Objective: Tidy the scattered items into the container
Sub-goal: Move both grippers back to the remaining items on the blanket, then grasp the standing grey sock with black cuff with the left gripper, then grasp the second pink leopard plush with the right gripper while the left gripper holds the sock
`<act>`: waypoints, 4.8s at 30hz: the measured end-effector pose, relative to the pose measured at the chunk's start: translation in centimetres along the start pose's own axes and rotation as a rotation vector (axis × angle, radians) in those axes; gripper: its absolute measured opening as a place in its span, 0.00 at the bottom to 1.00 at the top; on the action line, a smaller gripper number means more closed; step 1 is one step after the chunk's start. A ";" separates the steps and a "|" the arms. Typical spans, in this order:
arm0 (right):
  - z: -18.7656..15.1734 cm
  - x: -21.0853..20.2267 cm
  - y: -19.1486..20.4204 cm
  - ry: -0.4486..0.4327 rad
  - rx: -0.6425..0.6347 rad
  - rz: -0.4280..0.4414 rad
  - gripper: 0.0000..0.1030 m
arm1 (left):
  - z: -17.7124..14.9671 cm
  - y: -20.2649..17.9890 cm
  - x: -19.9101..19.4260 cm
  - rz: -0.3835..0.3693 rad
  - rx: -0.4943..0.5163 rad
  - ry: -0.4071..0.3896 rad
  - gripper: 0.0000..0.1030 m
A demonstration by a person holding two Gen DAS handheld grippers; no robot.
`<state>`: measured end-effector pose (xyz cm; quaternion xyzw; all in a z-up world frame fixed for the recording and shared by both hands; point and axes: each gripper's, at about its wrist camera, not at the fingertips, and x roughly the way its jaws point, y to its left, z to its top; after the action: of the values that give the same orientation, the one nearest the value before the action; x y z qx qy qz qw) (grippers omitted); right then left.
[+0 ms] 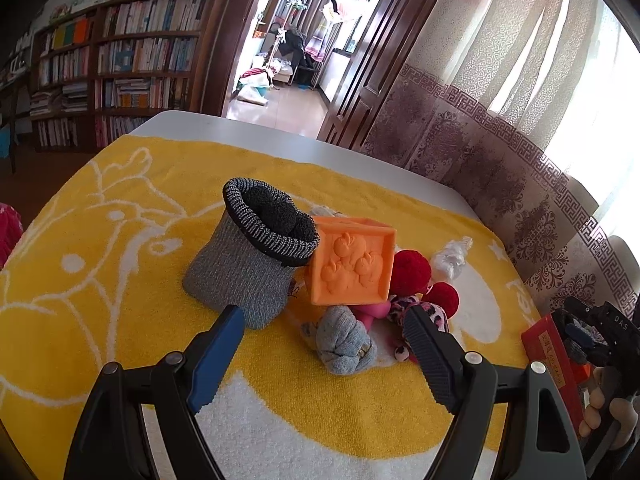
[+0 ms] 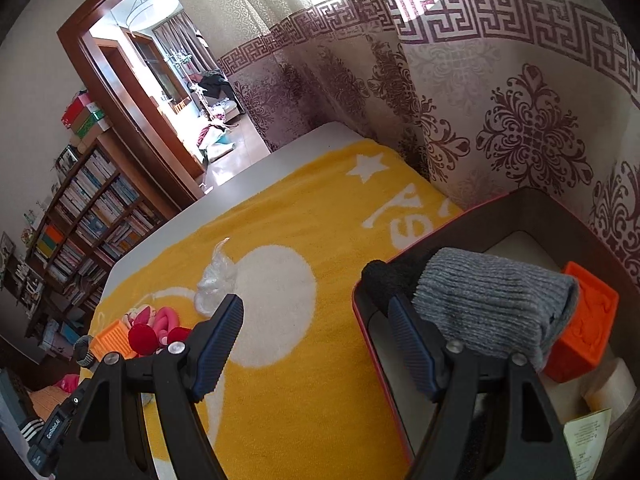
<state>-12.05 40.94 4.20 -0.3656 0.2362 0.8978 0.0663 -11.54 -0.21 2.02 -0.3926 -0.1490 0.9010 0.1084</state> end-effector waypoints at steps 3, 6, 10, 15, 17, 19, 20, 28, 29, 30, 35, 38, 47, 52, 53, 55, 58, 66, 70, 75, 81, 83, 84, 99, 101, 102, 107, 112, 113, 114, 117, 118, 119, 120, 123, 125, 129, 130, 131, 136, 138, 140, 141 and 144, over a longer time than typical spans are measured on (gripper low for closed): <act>-0.5 -0.9 1.3 -0.028 -0.048 0.007 0.76 | 0.0 0.2 0.1 0.006 -0.008 0.002 0.81; -1.1 -1.5 3.4 -0.045 -0.102 0.047 0.76 | 0.2 0.4 0.2 0.013 -0.015 -0.003 0.81; -2.4 -0.9 6.3 -0.019 -0.171 0.096 0.76 | 0.3 1.1 0.0 0.032 -0.030 -0.013 0.81; -4.2 1.1 8.8 0.040 -0.215 0.136 0.76 | 0.5 1.8 0.0 0.074 -0.038 -0.025 0.81; -4.8 1.8 9.5 0.052 -0.223 0.148 0.76 | 0.6 2.0 0.1 0.089 -0.031 -0.022 0.81; -5.3 2.3 10.1 0.058 -0.236 0.157 0.76 | 0.6 2.0 0.4 0.108 -0.017 -0.010 0.81; -5.5 2.6 10.2 0.060 -0.240 0.160 0.76 | 0.7 2.1 0.5 0.119 -0.005 -0.005 0.81; -6.8 4.1 10.2 0.097 -0.243 0.180 0.76 | 2.1 1.9 3.1 0.163 0.104 0.067 0.81; -6.9 4.3 10.1 0.101 -0.240 0.182 0.76 | 2.3 2.0 3.7 0.168 0.104 0.079 0.81; -7.0 4.4 10.1 0.104 -0.240 0.183 0.76 | 2.5 2.1 4.1 0.171 0.103 0.085 0.81; -7.2 4.8 9.8 0.118 -0.239 0.184 0.76 | 3.6 2.6 5.6 0.195 0.087 0.075 0.81; -7.5 5.1 9.9 0.129 -0.244 0.185 0.76 | 3.9 3.1 6.2 0.205 0.077 0.064 0.81; -8.1 5.6 10.3 0.144 -0.270 0.174 0.76 | 4.7 4.2 7.8 0.200 0.061 0.059 0.81; -8.3 5.6 10.3 0.144 -0.277 0.175 0.76 | 4.5 4.3 7.2 0.171 0.058 0.054 0.60; -8.3 5.6 10.3 0.142 -0.278 0.175 0.76 | 4.5 4.3 6.8 0.174 0.060 0.045 0.58; -8.3 5.6 10.2 0.141 -0.277 0.173 0.76 | 4.4 4.2 6.1 0.178 0.062 0.033 0.55; -8.2 5.7 10.1 0.140 -0.275 0.174 0.76 | 4.3 4.6 4.6 0.165 0.033 0.010 0.53; -8.4 5.9 10.2 0.137 -0.280 0.174 0.76 | 4.2 3.6 0.4 0.169 0.062 -0.091 0.42; -8.3 5.8 10.0 0.130 -0.274 0.166 0.76 | 3.6 3.8 1.8 0.177 0.071 -0.037 0.43; -8.3 5.8 9.9 0.129 -0.269 0.165 0.76 | 3.2 4.6 2.7 0.217 0.048 -0.029 0.69; -8.4 5.8 10.1 0.137 -0.269 0.174 0.76 | 2.9 5.9 4.0 0.234 0.013 0.015 0.80; -8.4 5.8 10.1 0.136 -0.272 0.179 0.76 | 2.7 6.0 4.7 0.217 0.012 0.043 0.80; -8.5 5.7 10.2 0.135 -0.274 0.181 0.76 | 2.6 6.0 5.0 0.219 0.017 0.054 0.80; -9.0 5.5 10.5 0.134 -0.298 0.182 0.76 | 2.8 5.8 6.2 0.200 0.035 0.080 0.58; -9.0 5.5 10.4 0.131 -0.297 0.180 0.76 | 2.8 5.7 5.4 0.183 0.034 0.065 0.57; -9.0 5.5 10.4 0.131 -0.295 0.180 0.76 | 2.8 5.5 4.8 0.178 0.036 0.051 0.57; -9.0 5.6 10.5 0.128 -0.307 0.181 0.76 | 3.4 4.5 1.1 0.171 0.056 -0.061 0.57; -9.3 5.8 10.9 0.130 -0.325 0.182 0.76 | 3.6 3.9 -0.5 0.142 0.065 -0.101 0.57; -9.4 5.8 11.0 0.133 -0.327 0.185 0.76 | 3.6 3.8 -0.6 0.137 0.069 -0.101 0.57; -9.4 5.9 11.0 0.136 -0.326 0.189 0.76 | 3.6 3.7 -0.6 0.132 0.072 -0.100 0.57; -9.5 6.1 11.1 0.152 -0.320 0.199 0.76 | 3.5 3.3 -0.6 0.118 0.079 -0.095 0.57; -9.5 6.2 11.1 0.159 -0.317 0.203 0.76 | 3.4 3.2 -0.7 0.114 0.082 -0.094 0.57; -9.4 6.3 11.2 0.169 -0.314 0.205 0.76 | 3.3 3.1 -0.8 0.110 0.084 -0.093 0.57; -9.3 6.4 11.4 0.177 -0.312 0.206 0.76 | 3.2 3.0 -0.8 0.107 0.086 -0.094 0.57; -9.2 6.6 12.1 0.205 -0.308 0.215 0.76 | 3.2 2.8 -0.8 0.101 0.086 -0.096 0.57; -9.1 6.8 12.9 0.219 -0.315 0.217 0.76 | 3.1 2.7 -0.8 0.098 0.085 -0.095 0.57; -8.9 7.5 14.8 0.229 -0.348 0.210 0.76 | 3.0 2.6 -0.5 0.092 0.085 -0.086 0.57; -8.9 7.8 15.2 0.231 -0.355 0.208 0.76 | 3.0 2.6 -0.5 0.091 0.085 -0.084 0.57; -8.8 8.1 15.6 0.233 -0.359 0.205 0.76 | 3.0 2.6 -0.4 0.090 0.085 -0.083 0.57; -8.9 10.1 16.4 0.263 -0.352 0.199 0.76 | 2.8 2.3 -0.3 0.081 0.088 -0.079 0.57; -9.1 10.8 16.5 0.283 -0.339 0.213 0.76 | 2.8 2.3 -0.2 0.080 0.089 -0.076 0.57; -9.3 11.2 16.7 0.291 -0.345 0.217 0.76 | 2.7 2.3 -0.1 0.078 0.090 -0.071 0.57; -9.4 11.3 16.8 0.291 -0.351 0.218 0.76 | 2.7 2.3 -0.1 0.077 0.090 -0.070 0.57; -9.7 11.1 16.9 0.287 -0.370 0.236 0.63 | 2.7 2.3 0.0 0.078 0.090 -0.067 0.57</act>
<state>-18.99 20.87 -3.10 -0.4652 0.1158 0.8662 -0.1411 -13.69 -2.88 2.93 -0.3625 -0.0965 0.9230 0.0858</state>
